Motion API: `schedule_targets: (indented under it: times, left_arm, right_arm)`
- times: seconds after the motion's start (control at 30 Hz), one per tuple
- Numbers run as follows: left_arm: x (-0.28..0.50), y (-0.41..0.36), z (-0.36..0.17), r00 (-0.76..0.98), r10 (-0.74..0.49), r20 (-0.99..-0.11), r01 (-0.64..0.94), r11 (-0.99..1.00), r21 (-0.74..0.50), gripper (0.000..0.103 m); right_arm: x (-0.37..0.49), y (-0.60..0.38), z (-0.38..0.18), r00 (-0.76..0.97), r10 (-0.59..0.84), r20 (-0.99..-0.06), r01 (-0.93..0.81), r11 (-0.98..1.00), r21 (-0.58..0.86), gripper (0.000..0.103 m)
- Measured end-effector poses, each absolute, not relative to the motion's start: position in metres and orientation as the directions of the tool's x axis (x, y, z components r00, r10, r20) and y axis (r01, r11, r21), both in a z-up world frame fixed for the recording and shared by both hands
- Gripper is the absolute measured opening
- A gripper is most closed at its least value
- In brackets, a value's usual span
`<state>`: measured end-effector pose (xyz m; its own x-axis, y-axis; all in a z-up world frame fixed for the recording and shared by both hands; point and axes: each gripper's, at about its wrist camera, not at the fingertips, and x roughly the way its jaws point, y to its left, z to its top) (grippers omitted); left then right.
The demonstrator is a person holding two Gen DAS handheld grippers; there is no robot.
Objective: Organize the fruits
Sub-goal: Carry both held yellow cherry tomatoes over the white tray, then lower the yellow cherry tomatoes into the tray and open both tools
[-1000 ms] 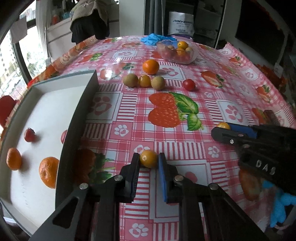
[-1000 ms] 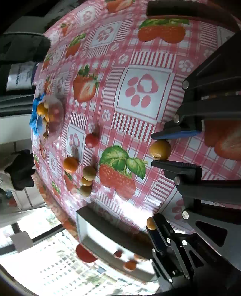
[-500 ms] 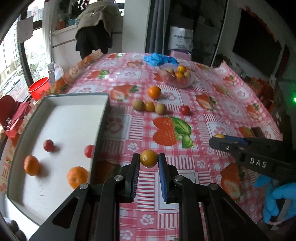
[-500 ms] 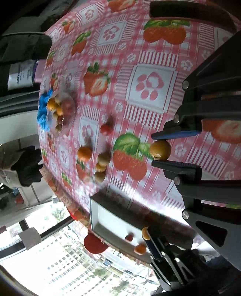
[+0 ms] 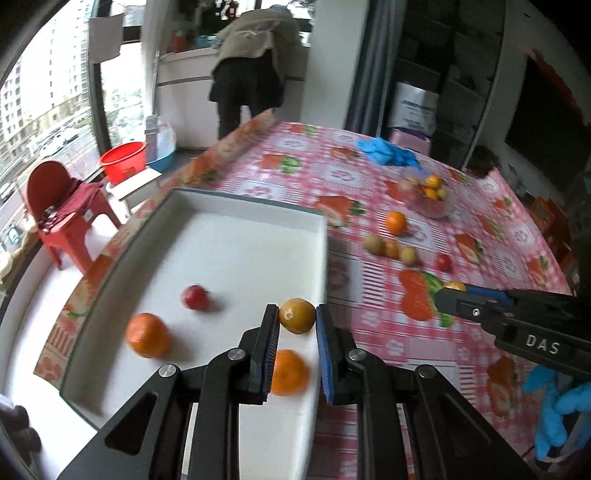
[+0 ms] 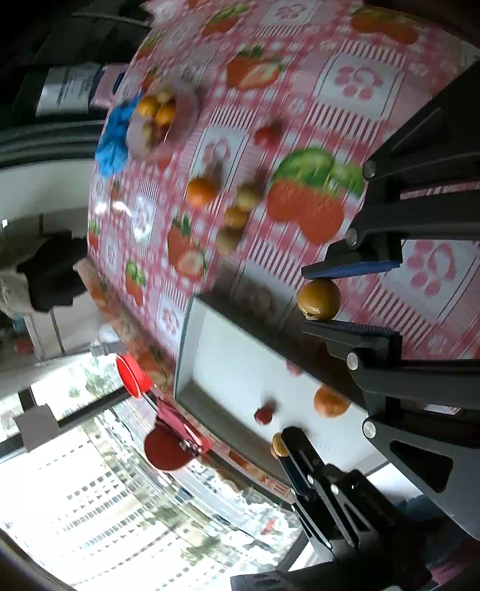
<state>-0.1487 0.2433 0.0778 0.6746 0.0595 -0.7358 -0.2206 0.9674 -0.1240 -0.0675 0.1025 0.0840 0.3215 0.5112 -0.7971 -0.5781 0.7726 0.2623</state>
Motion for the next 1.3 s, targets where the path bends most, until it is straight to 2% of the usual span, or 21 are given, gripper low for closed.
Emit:
schedule_targets:
  times: [0.67,0.73,0.77,0.8,0.87,0.9,0.93,0.97,1.0,1.03,1.13,1.23,1.27,1.3]
  left_arm:
    - [-0.157,0.308,0.04,0.622,0.131,-0.772,-0.356,0.926,-0.13,0.022]
    - [-0.157,0.309,0.038,0.618,0.146,-0.772,-0.364,0.924,-0.116,0.022]
    - [-0.157,0.309,0.037,0.614,0.15,-0.775,-0.366,0.924,-0.111,0.022]
    - [-0.157,0.309,0.036,0.611,0.149,-0.778,-0.366,0.924,-0.11,0.022]
    - [-0.156,0.309,0.035,0.608,0.143,-0.781,-0.361,0.926,-0.111,0.023]
    - [-0.156,0.308,0.035,0.608,0.141,-0.782,-0.355,0.928,-0.108,0.027]
    - [-0.156,0.307,0.035,0.614,0.131,-0.778,-0.344,0.932,-0.115,0.046]
    - [-0.156,0.305,0.036,0.623,0.121,-0.773,-0.334,0.934,-0.123,0.06]
    - [-0.157,0.303,0.039,0.634,0.131,-0.762,-0.337,0.934,-0.12,0.089]
    - [-0.16,0.299,0.043,0.643,0.176,-0.745,-0.361,0.928,-0.093,0.101]
    - [-0.16,0.292,0.049,0.661,0.195,-0.724,-0.344,0.937,-0.062,0.101]
    - [-0.157,0.288,0.054,0.661,0.188,-0.727,-0.334,0.94,-0.06,0.101]
    - [-0.157,0.288,0.056,0.662,0.187,-0.726,-0.334,0.941,-0.062,0.101]
    - [-0.156,0.287,0.059,0.663,0.184,-0.725,-0.334,0.94,-0.066,0.101]
  right_arm:
    - [-0.07,0.207,0.065,0.185,0.515,-0.837,-0.687,0.677,0.264,0.025]
    - [-0.07,0.21,0.062,0.173,0.513,-0.841,-0.686,0.675,0.272,0.029]
    - [-0.07,0.21,0.061,0.171,0.511,-0.842,-0.684,0.677,0.272,0.039]
    - [-0.069,0.21,0.061,0.174,0.51,-0.843,-0.682,0.68,0.27,0.054]
    - [-0.069,0.208,0.063,0.189,0.509,-0.84,-0.679,0.685,0.263,0.07]
    - [-0.069,0.205,0.064,0.197,0.511,-0.837,-0.678,0.688,0.261,0.073]
    - [-0.069,0.204,0.065,0.199,0.514,-0.835,-0.677,0.688,0.262,0.074]
    - [-0.068,0.201,0.067,0.202,0.521,-0.829,-0.674,0.688,0.269,0.08]
    - [-0.066,0.196,0.069,0.208,0.525,-0.825,-0.667,0.693,0.273,0.082]
    - [-0.064,0.193,0.071,0.216,0.521,-0.826,-0.661,0.701,0.269,0.082]
    - [-0.058,0.177,0.073,0.242,0.506,-0.828,-0.641,0.724,0.256,0.087]
    - [-0.05,0.154,0.075,0.285,0.486,-0.826,-0.603,0.761,0.24,0.097]
    - [-0.045,0.141,0.075,0.305,0.475,-0.825,-0.582,0.779,0.233,0.103]
    - [-0.042,0.131,0.074,0.322,0.466,-0.824,-0.563,0.794,0.229,0.103]
